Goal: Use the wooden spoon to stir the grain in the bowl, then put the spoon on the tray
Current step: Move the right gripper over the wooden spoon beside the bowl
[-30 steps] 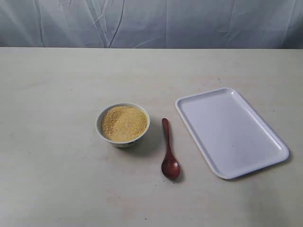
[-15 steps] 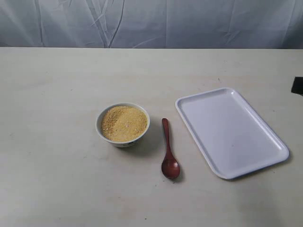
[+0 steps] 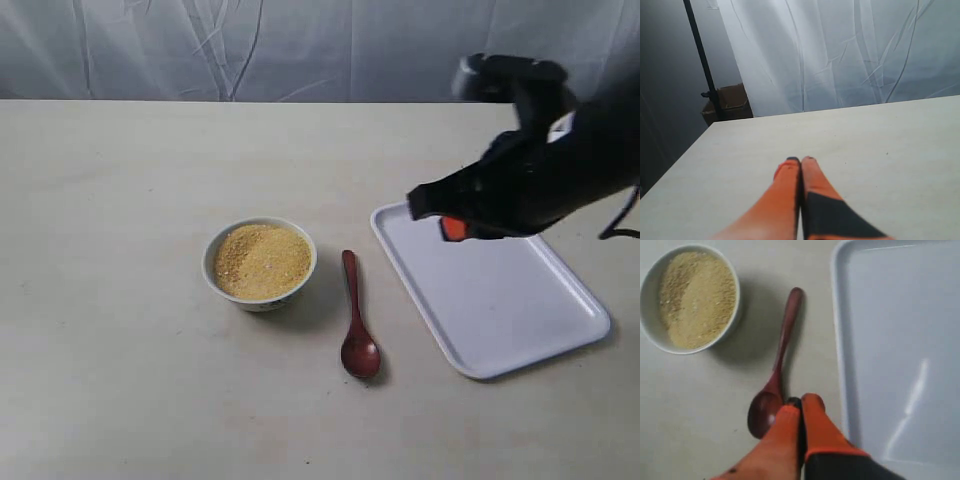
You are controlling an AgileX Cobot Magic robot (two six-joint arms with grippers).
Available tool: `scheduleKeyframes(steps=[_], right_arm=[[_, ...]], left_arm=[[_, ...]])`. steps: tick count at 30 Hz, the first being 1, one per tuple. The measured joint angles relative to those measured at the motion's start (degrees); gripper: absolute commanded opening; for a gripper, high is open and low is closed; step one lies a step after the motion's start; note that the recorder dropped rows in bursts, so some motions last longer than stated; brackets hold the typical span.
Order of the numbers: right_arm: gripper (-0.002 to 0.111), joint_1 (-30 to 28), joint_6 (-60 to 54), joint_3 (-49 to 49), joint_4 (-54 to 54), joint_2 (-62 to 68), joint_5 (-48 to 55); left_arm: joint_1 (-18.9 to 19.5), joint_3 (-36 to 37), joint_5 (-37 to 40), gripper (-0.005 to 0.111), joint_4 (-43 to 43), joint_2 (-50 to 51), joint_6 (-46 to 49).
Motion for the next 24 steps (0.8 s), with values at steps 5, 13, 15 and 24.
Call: scheduleKeyframes(steps=[5,13,15,24], right_arm=[[-0.001,6.18,4.28,-4.35,-0.73,9.60,-3.56],[-0.001,10.44,12.78,-9.01,-7.78,20.15,-4.41],[-0.001,10.58,13.96,-9.59,-8.57,21.62,-4.41],[0.021,10.67,14.86,-9.98,-9.46,25.08,-7.55]], left_arm=[[0.00,0.00,0.00,0.000,0.00,0.00,0.00],[0.00,0.00,0.00,0.000,0.00,0.00,0.00],[0.00,0.00,0.00,0.000,0.00,0.00,0.00],[0.00,0.00,0.00,0.000,0.00,0.00,0.00]])
